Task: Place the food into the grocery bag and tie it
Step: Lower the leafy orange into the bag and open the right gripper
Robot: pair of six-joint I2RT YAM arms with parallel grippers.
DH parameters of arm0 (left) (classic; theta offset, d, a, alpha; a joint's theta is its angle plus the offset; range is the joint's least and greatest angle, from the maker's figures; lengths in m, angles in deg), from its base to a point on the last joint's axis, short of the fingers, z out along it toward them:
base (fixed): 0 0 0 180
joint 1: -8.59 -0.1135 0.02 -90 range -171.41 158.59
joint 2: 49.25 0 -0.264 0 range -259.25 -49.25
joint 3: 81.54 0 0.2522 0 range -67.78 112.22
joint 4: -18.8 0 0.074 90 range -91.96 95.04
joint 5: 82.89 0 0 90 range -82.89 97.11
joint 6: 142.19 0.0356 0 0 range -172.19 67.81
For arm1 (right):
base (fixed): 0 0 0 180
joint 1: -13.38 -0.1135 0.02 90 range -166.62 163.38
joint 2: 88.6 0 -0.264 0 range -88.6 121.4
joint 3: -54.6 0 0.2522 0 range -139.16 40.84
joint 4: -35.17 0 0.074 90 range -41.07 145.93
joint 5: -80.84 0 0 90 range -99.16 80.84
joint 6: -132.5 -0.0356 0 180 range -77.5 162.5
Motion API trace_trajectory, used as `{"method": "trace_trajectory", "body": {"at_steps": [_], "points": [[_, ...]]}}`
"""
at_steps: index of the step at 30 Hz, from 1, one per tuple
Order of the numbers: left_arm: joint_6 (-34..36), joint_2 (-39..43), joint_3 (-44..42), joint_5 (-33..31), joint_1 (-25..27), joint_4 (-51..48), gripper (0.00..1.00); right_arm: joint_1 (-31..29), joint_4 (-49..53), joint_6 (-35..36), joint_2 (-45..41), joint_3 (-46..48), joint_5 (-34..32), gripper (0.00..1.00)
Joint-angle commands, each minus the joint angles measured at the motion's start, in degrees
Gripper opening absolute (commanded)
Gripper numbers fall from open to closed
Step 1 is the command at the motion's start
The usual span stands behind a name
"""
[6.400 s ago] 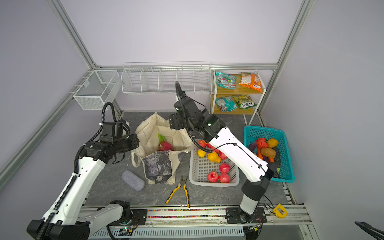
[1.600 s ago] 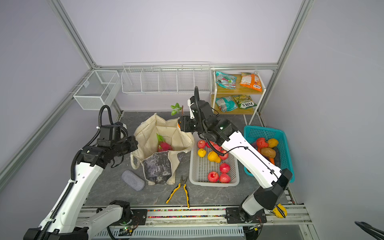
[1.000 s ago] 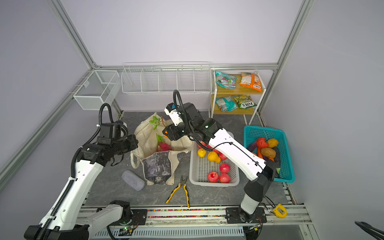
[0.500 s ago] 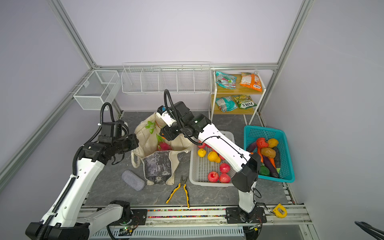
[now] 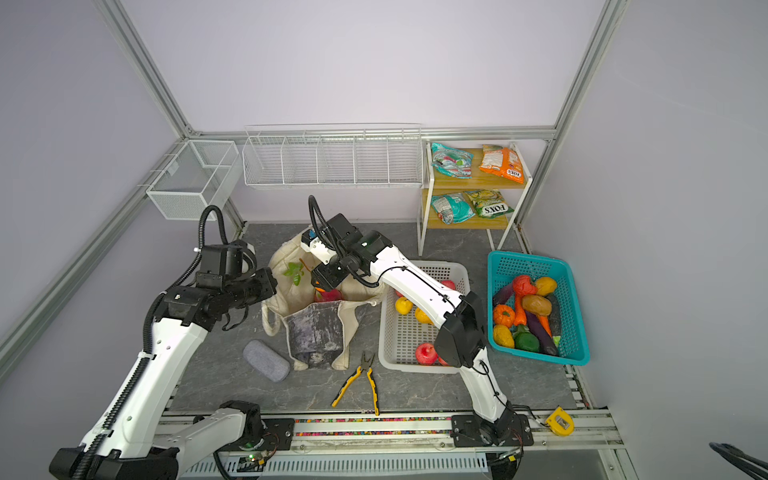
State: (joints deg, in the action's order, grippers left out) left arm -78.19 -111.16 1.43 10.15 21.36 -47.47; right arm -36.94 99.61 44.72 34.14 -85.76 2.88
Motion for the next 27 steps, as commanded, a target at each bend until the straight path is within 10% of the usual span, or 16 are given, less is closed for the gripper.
{"method": "trace_trajectory", "body": {"at_steps": [1,27], "points": [[0.42,1.09,0.14,-0.42,-0.12,1.24,0.00,-0.69,2.04,1.49,2.33,-1.19,1.16,0.48],[1.39,-1.06,1.63,0.20,-0.12,1.86,0.00,-2.32,2.12,-3.50,14.69,-2.77,-5.04,0.50]]}}
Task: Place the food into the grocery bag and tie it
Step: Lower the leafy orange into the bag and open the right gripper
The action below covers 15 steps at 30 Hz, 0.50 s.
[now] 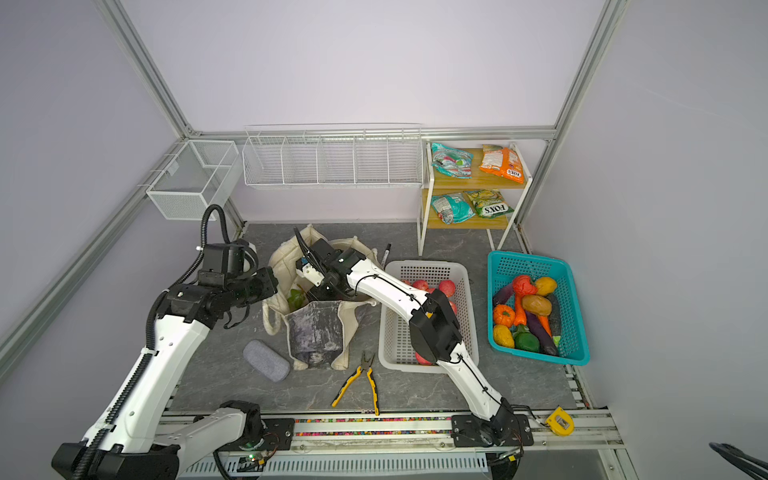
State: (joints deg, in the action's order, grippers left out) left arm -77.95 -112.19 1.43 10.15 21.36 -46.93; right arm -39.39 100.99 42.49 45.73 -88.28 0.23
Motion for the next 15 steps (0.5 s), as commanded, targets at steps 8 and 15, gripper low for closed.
{"method": "trace_trajectory", "body": {"at_steps": [8,15], "points": [[0.90,0.52,1.41,0.12,-0.12,1.09,0.00,0.02,0.89,-2.89,4.28,-0.04,-3.63,0.65],[0.73,1.90,0.60,-0.01,-0.12,0.68,0.00,-0.05,0.77,-2.97,3.11,0.70,-5.03,0.80]]}}
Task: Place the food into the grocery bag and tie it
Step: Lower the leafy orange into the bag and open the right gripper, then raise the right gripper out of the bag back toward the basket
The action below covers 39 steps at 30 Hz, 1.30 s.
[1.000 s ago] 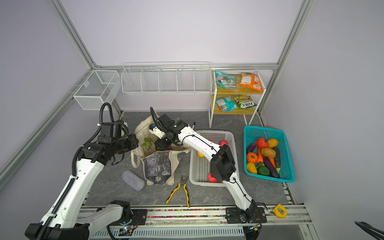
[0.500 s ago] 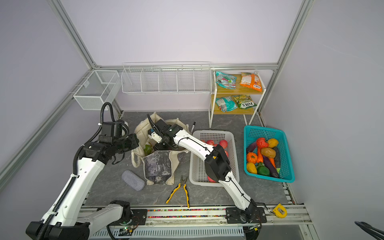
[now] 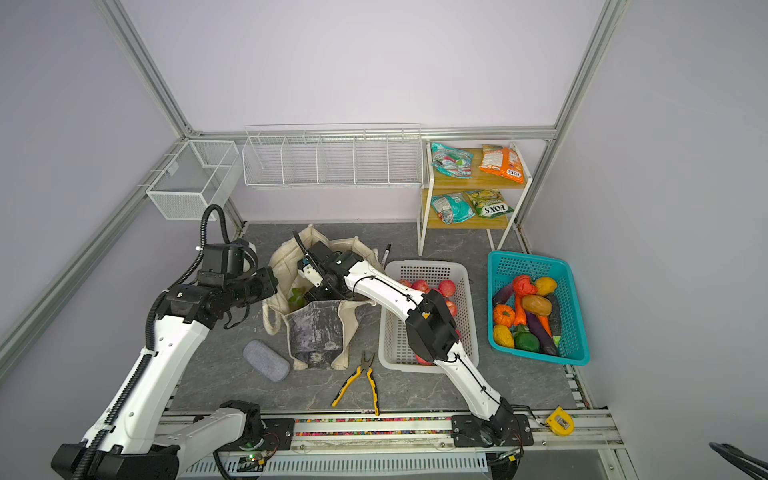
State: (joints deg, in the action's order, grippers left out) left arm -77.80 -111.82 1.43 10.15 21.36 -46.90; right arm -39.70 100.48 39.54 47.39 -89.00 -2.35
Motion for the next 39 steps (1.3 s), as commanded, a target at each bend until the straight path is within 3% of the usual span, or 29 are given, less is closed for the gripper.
{"method": "trace_trajectory", "body": {"at_steps": [1,3,5,6,7,29,39], "points": [[0.56,1.73,0.49,0.03,-0.12,0.55,0.00,0.26,0.91,0.05,1.16,1.60,-2.53,0.81],[0.56,2.07,0.32,-0.08,-0.12,0.41,0.00,0.17,0.29,0.15,0.40,2.02,-2.50,0.84],[0.46,2.38,0.15,-0.08,-0.12,0.28,0.00,0.17,-0.28,0.43,-0.20,2.46,-2.60,0.98],[0.47,2.53,0.05,-0.06,-0.12,0.35,0.00,0.13,-0.40,0.49,-0.51,2.56,-2.76,0.88],[0.47,2.72,-0.03,-0.11,-0.12,0.33,0.00,0.09,-0.61,0.58,-0.84,2.70,-2.95,0.88],[0.64,2.84,0.05,-0.32,-0.12,0.03,0.00,-0.01,-5.85,4.32,-14.82,-0.26,-7.69,0.88],[0.37,2.61,-0.66,-0.24,-0.12,0.40,0.00,0.06,-8.65,7.91,-24.37,0.38,-15.93,0.88]]}}
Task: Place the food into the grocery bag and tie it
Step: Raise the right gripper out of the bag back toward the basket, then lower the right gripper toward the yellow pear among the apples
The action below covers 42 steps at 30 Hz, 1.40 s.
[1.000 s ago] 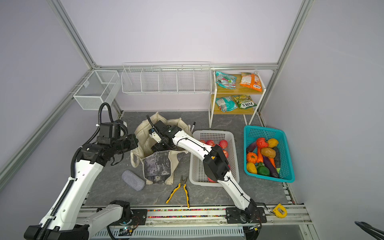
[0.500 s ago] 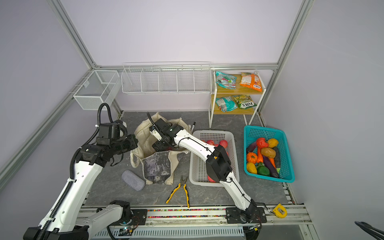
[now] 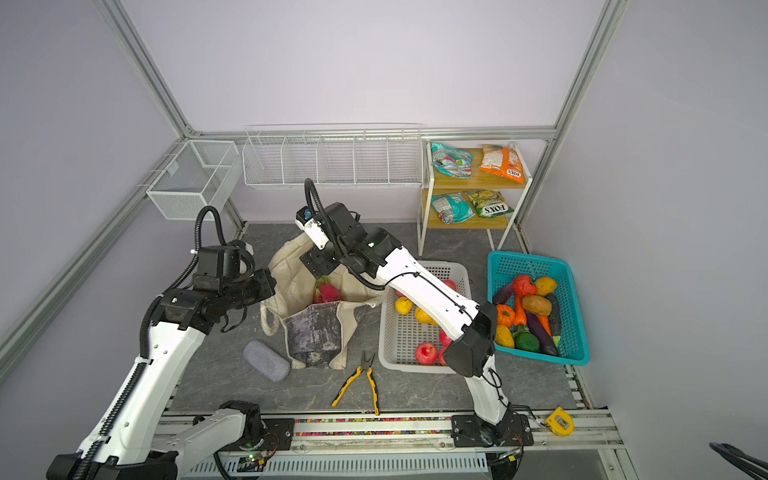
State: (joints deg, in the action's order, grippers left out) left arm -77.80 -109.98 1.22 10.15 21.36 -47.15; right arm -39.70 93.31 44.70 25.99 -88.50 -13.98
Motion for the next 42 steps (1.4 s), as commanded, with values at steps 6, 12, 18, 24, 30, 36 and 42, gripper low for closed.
{"method": "trace_trajectory", "body": {"at_steps": [6,12,18,24,30,36,42], "points": [[0.03,0.38,-0.17,-0.01,-0.12,0.91,0.00,0.42,-10.01,1.68,-12.36,10.85,-17.18,0.88],[-0.19,-0.61,0.08,0.55,-0.12,1.20,0.00,2.09,-20.18,-3.17,-24.06,26.68,-25.73,0.91],[-0.66,-1.12,-0.13,1.29,-0.12,1.53,0.00,7.12,-17.86,-20.07,-32.97,39.06,-28.05,0.94],[-1.11,-1.15,-0.26,1.48,-0.12,1.55,0.00,11.95,-11.29,-42.52,-40.07,50.80,-27.83,0.98],[-1.55,-0.98,-0.68,1.61,-0.12,1.70,0.00,14.87,2.13,-69.42,-41.32,58.94,-25.41,0.99],[-1.53,-0.53,-0.79,1.43,-0.12,1.35,0.00,17.95,0.29,-90.42,-45.15,68.40,-18.02,0.95],[-1.90,-0.21,-0.71,1.52,-0.12,1.63,0.00,20.86,-4.08,-107.92,-44.03,72.30,-10.13,0.89]]}}
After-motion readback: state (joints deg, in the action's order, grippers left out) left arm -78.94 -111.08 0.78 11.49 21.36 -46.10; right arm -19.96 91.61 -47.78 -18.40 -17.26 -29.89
